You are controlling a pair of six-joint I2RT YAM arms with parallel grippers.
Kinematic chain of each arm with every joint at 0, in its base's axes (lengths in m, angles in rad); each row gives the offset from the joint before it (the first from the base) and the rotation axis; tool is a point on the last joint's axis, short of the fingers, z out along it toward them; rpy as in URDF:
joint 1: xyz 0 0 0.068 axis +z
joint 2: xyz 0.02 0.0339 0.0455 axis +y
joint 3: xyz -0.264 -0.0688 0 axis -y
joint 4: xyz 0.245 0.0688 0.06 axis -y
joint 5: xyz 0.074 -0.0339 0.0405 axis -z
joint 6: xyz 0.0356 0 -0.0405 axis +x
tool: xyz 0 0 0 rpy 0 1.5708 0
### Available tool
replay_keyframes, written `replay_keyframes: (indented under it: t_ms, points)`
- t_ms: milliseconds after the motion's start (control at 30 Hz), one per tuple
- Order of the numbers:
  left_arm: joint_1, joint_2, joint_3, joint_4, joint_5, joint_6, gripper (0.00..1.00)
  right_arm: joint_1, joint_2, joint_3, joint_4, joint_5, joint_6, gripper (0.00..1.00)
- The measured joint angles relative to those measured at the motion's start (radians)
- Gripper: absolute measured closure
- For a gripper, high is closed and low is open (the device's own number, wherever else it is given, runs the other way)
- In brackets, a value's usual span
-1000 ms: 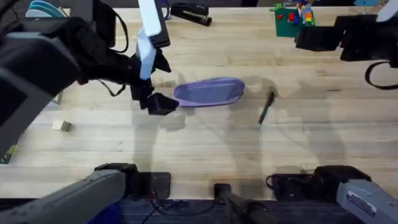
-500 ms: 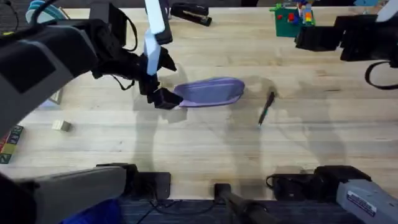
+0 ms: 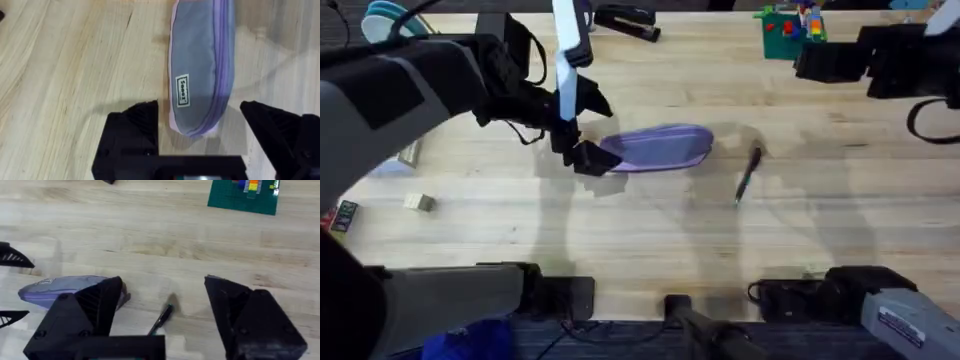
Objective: Unzip the bag, pick up the pens from the table one at a time and place them inside, then zip the bag closed.
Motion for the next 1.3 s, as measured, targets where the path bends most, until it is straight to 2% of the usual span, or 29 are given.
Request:
replay_keyframes:
  t_ms: [533,600,867,933,1167,1300]
  points:
    - [0.0,0.045,0.004,0.003,0.01,0.0,0.008,0.0,0.0,0.0,0.0,0.0,0.0,0.006]
    - [0.0,0.045,0.004,0.002,0.01,-0.001,0.094,0.0,0.0,0.0,0.0,0.0,0.0,0.005]
    - [0.0,0.045,0.004,-0.002,0.015,0.001,0.611,0.0,0.0,0.0,0.0,0.0,0.0,0.005]
    - [0.0,0.045,0.004,-0.002,0.018,0.002,0.711,0.0,0.0,0.0,0.0,0.0,0.0,0.005]
    - [-0.003,0.045,0.004,-0.002,0.02,0.004,0.941,0.0,0.0,0.0,0.0,0.0,0.0,0.005]
    - [-0.003,0.045,0.004,-0.001,0.02,0.004,0.954,0.0,0.0,0.0,0.0,0.0,0.0,0.005]
